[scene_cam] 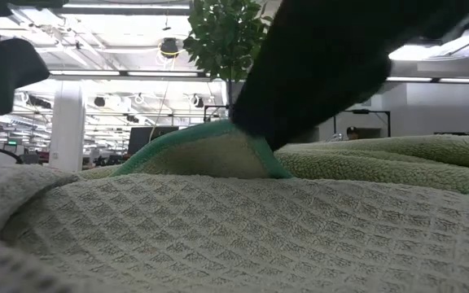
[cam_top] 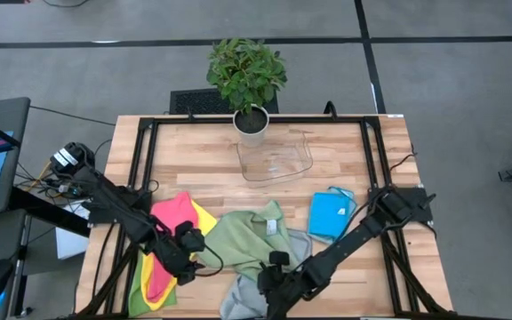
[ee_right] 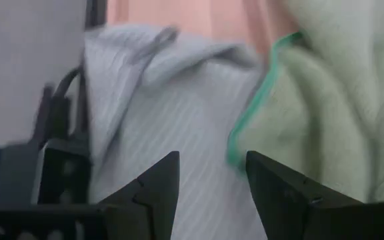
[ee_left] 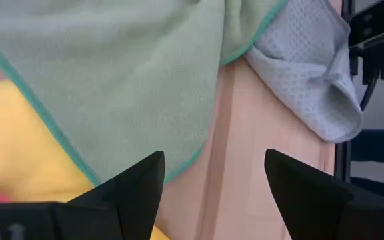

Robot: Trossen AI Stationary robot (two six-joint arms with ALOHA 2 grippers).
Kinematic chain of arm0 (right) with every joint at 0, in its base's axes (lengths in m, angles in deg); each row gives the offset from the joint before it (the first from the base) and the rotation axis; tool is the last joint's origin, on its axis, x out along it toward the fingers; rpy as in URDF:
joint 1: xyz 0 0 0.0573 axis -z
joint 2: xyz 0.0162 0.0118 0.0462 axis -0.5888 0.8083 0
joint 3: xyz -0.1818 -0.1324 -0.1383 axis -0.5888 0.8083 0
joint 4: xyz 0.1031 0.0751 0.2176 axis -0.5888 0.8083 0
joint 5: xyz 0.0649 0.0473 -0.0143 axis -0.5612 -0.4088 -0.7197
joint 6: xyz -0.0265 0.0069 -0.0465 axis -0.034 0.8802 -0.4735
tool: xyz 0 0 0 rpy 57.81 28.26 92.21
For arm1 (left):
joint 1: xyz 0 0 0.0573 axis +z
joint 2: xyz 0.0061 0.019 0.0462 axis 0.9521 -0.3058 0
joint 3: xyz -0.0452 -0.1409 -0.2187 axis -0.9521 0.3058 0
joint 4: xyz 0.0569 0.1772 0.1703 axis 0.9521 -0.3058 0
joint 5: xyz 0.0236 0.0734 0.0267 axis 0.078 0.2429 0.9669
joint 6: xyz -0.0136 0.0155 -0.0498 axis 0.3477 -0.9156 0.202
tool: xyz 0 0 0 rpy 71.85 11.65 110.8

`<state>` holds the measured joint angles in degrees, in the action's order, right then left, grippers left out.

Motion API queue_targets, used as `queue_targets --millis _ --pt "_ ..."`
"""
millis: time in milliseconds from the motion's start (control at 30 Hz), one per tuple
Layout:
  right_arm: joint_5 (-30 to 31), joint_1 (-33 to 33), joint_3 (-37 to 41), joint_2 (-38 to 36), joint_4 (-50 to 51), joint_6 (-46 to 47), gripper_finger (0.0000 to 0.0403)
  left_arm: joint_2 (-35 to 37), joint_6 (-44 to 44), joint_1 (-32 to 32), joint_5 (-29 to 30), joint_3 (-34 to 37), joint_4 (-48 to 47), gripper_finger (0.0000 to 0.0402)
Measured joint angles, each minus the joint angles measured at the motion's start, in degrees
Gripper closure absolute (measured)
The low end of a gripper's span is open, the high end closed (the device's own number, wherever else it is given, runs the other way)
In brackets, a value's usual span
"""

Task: Fold microfiber towels
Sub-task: Fold the light green microfiber cloth

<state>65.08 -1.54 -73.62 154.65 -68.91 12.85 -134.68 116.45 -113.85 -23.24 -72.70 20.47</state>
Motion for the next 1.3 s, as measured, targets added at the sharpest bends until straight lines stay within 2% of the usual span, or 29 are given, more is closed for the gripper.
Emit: queue_targets --millis 167,267,500,533,867,1100,1300 --pt "2.3 1.1 -0.1 0.0 0.1 -0.2 0.0206 0.0 1.0 -0.7 0.0 0.0 -0.2 0.0150" --pt "2.6 1.5 -0.5 0.0 2.7 0.7 0.0227 0.0 1.0 -0.8 0.0 0.0 -0.3 0.0150" --pt "-1.7 0.8 -1.1 0.0 5.1 0.6 0.0375 0.0 0.7 -0.8 0.0 0.0 -0.3 0.0150" --pt "-2.0 0.7 -1.1 -0.1 5.1 0.6 0.0386 0.0 0.5 -0.8 0.0 0.0 -0.2 0.0150" --pt "-2.5 -3.2 -1.0 -3.1 6.1 8.1 0.0391 -1.2 -5.7 -1.1 0.3 0.0 0.2 0.0150" --pt "-1.6 -6.8 -1.0 -3.7 6.2 14.1 0.0397 -8.5 -18.1 -2.6 0.7 0.0 0.2 0.0143" --pt "-1.5 -7.4 -1.0 -3.7 6.5 15.6 0.0395 -14.5 -23.5 -2.4 4.2 0.0 -2.9 0.0133"
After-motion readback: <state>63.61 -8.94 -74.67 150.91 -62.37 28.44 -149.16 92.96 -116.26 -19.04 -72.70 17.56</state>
